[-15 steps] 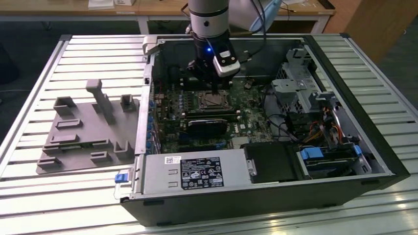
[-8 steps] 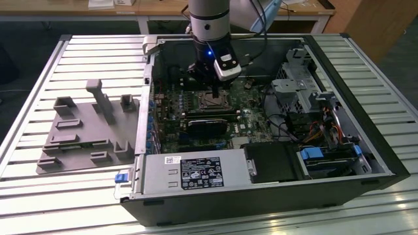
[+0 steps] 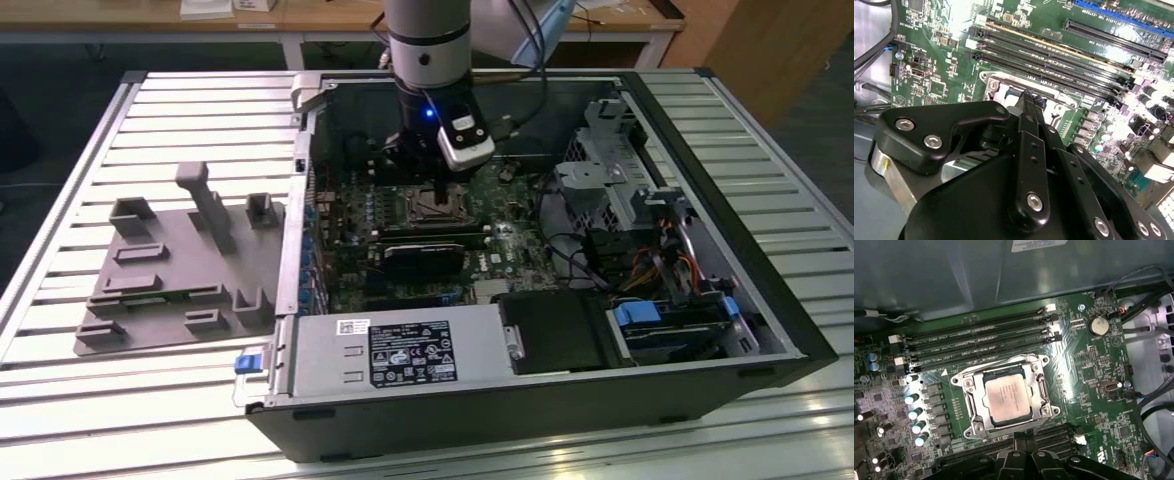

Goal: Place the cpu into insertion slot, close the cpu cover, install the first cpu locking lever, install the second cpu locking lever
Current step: 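Install the second cpu locking lever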

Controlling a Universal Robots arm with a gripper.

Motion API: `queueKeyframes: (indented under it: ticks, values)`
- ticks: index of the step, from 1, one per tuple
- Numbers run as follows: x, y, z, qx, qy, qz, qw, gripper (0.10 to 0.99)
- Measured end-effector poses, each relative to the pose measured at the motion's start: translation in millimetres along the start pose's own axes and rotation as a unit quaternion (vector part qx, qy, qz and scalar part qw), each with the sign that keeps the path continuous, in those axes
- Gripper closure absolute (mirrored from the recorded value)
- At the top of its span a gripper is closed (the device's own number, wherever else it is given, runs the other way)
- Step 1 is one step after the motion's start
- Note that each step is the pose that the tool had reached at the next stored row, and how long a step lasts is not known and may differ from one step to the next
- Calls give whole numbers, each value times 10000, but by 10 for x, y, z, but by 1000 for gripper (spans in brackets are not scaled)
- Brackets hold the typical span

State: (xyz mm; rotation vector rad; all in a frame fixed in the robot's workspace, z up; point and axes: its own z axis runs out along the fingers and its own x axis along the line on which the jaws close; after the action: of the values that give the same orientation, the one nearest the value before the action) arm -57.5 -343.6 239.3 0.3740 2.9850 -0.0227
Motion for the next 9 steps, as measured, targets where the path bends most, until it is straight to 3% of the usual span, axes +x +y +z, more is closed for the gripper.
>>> queueKeyframes:
  ticks: [9]
  values:
    - [-16, -66, 8, 0, 0, 0, 10000, 984]
